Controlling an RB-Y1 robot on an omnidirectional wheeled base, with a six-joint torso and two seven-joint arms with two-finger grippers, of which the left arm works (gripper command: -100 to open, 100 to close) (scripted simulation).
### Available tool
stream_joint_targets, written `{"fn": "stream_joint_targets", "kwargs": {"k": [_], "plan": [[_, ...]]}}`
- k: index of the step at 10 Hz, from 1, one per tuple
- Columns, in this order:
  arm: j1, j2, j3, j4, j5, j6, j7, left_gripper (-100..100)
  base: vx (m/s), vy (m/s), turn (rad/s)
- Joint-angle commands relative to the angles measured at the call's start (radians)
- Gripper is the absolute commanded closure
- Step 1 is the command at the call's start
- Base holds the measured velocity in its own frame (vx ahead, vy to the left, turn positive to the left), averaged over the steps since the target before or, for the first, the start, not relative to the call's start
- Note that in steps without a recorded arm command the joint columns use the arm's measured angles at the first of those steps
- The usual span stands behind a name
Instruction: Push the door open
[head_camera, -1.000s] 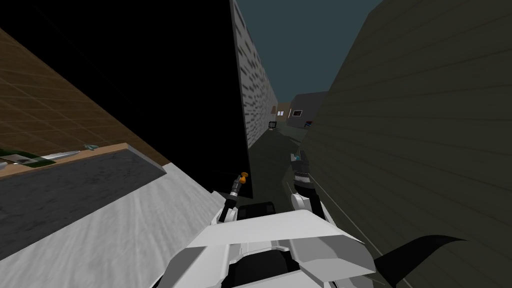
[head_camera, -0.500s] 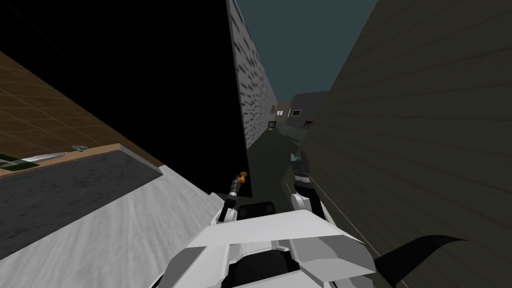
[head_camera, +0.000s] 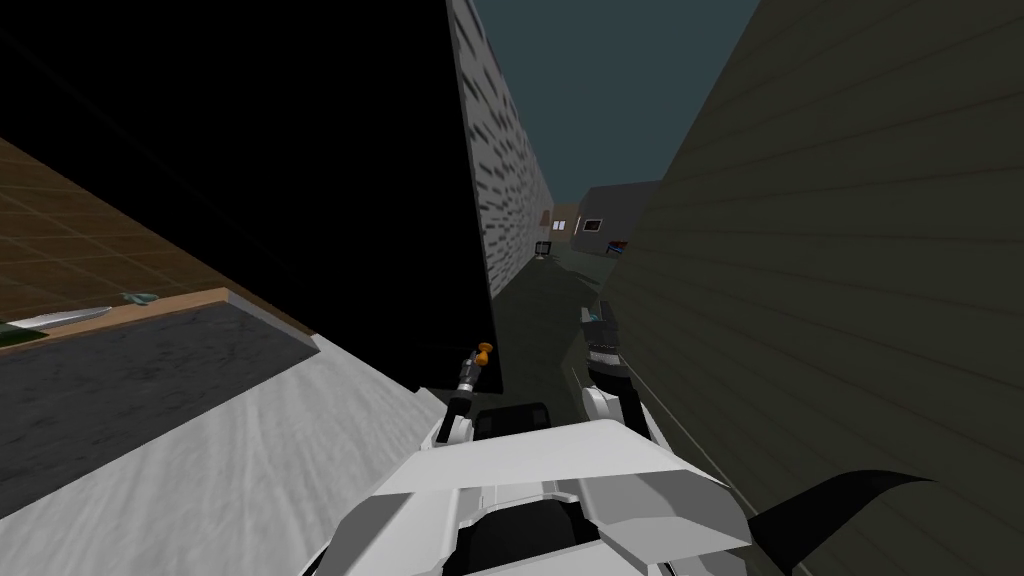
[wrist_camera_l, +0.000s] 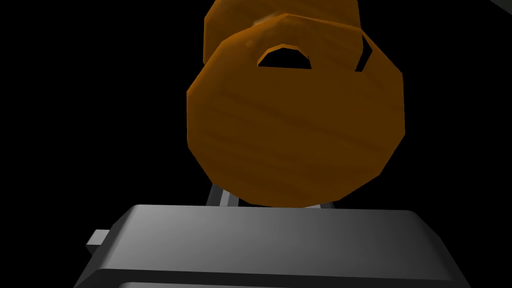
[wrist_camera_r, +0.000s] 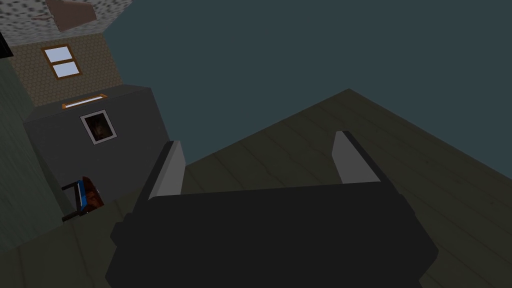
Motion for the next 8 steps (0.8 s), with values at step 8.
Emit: {"fn": "stream_joint_targets", "kwargs": {"k": [8], "plan": [[-0.018,-0.005,-0.004,-0.007,0.046,-0.017,0.112,100,0.016,-0.011,-0.009]]}}
